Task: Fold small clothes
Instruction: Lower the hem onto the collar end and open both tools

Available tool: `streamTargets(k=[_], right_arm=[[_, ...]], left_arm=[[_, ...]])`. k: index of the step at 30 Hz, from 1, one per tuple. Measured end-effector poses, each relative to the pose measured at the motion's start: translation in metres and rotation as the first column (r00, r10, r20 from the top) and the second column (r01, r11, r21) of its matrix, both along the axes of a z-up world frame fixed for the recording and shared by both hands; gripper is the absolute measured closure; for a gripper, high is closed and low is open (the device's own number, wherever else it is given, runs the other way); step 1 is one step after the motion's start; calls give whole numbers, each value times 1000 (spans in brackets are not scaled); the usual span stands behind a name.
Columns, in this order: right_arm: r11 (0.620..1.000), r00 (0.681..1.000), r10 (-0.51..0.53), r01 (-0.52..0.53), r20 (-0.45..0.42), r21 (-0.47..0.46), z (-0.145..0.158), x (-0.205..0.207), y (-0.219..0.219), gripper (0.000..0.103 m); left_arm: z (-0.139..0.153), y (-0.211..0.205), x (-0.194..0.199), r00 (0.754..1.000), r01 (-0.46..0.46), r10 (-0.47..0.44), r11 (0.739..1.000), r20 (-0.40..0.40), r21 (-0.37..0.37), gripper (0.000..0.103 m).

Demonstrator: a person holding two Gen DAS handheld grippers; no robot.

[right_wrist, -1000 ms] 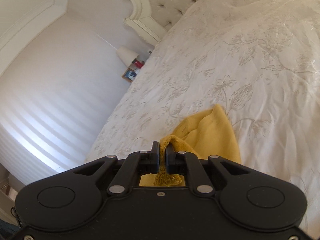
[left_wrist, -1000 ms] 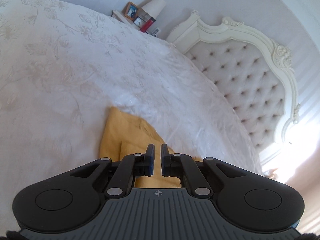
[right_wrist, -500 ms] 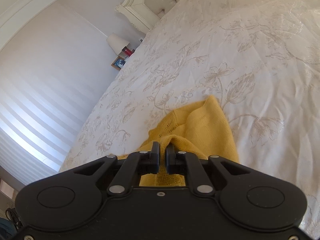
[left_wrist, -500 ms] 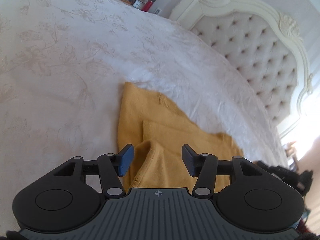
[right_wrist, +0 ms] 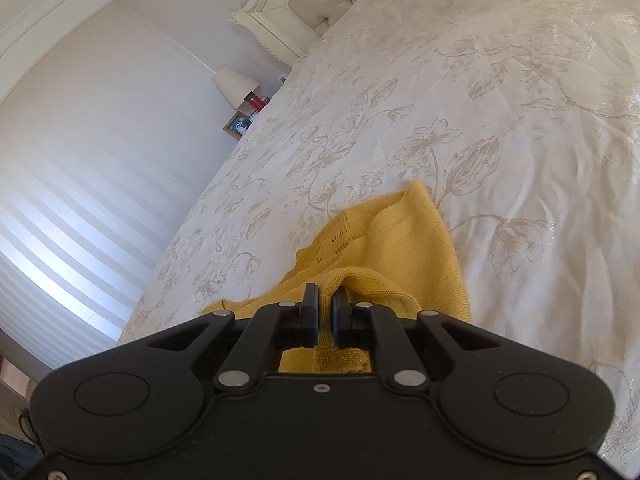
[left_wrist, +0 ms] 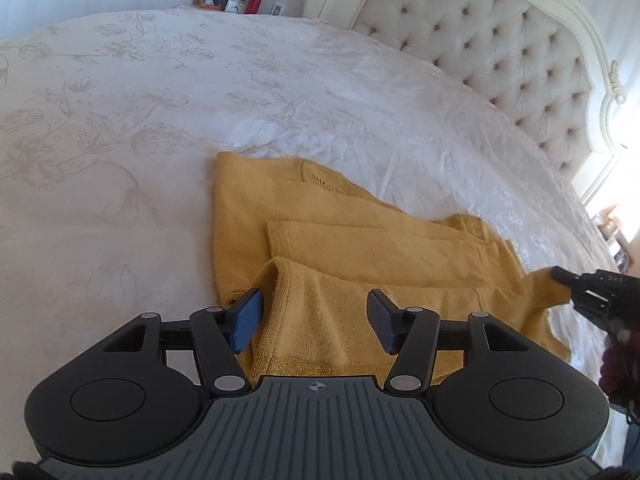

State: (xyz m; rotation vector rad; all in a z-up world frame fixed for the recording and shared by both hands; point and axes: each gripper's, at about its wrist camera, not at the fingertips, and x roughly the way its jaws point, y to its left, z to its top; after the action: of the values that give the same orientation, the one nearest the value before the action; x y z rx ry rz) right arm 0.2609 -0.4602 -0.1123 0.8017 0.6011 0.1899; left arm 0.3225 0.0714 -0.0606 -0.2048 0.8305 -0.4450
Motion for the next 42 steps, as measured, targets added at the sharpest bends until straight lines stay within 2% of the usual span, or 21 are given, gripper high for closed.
streamTargets(k=[1,3,4,5,7,9,14,17,21,26,27,28,29,30,31,32,33,36,37,40,42], right_arm=[[1000,1000,1,-1,1,1,-1,1,1,88],[1000,1000,4,-4,1,-1,-2,0,2,88],[1000,1000,6,-6,0,-2,-2,0,3,88],[1000,1000,8,-8,0,-4,-3,-1,3,88],[1000,1000,11,-11,2,-8,-2,-3,3,88],[1000,1000,4,-4,17,-5,1,-8,2,88],[1000,997,-7,8,71,-5,18,-9,-1,88],[1000,998,-15,16,69,-13,22,6,-1,88],[999,999,-43,43,29,-6,13,32,-1,88],[995,994,-94,92,-62,-28,-8,56,-1,86],[995,992,-101,99,-78,-28,-12,58,0,82],[993,990,-117,114,-85,-39,-13,57,-1,82],[991,989,-128,124,-79,-48,-14,56,-1,81],[990,989,-132,129,-67,-52,-13,53,-3,76],[989,989,-137,133,-57,-62,-11,50,-3,66],[985,988,-147,143,-42,-93,-8,45,-3,59],[980,988,-152,148,-19,-135,-3,39,-3,49],[956,989,-139,146,46,-253,13,23,5,48],[950,990,-127,140,63,-279,17,18,9,47],[926,993,-75,102,87,-364,25,6,27,38],[901,996,-28,60,81,-429,27,1,47,36]], left_arm=[[-1,-4,2,1000,10,-10,1000,-8,14,49],[-3,-11,4,999,34,-33,999,-30,33,64],[-5,-13,6,998,42,-40,999,-45,33,85],[-8,-14,7,997,37,-36,999,-63,22,100],[-12,-8,7,995,9,-14,998,-95,-56,100],[-9,0,2,996,-32,20,990,-91,-134,101],[14,26,11,992,-117,100,954,-74,-278,101],[22,34,30,986,-168,159,943,-55,-288,101],[21,40,54,970,-241,234,918,-60,-314,101],[1,31,77,970,-238,217,936,-110,-258,99],[-3,31,78,967,-248,225,934,-117,-258,98],[-7,34,77,963,-264,239,927,-123,-266,89],[-9,36,75,960,-275,250,923,-124,-271,66],[-9,39,69,958,-284,263,920,-111,-271,54],[-7,40,63,960,-279,266,923,-83,-264,32],[-4,40,56,963,-267,263,930,-50,-253,23],[1,40,47,966,-255,260,938,-9,-236,23],[11,33,18,967,-220,237,961,94,-166,20],[13,27,9,968,-206,222,969,115,-133,16],[5,9,-9,978,-141,151,987,143,-75,11],[-4,0,-14,985,-104,109,994,135,-44,11]])
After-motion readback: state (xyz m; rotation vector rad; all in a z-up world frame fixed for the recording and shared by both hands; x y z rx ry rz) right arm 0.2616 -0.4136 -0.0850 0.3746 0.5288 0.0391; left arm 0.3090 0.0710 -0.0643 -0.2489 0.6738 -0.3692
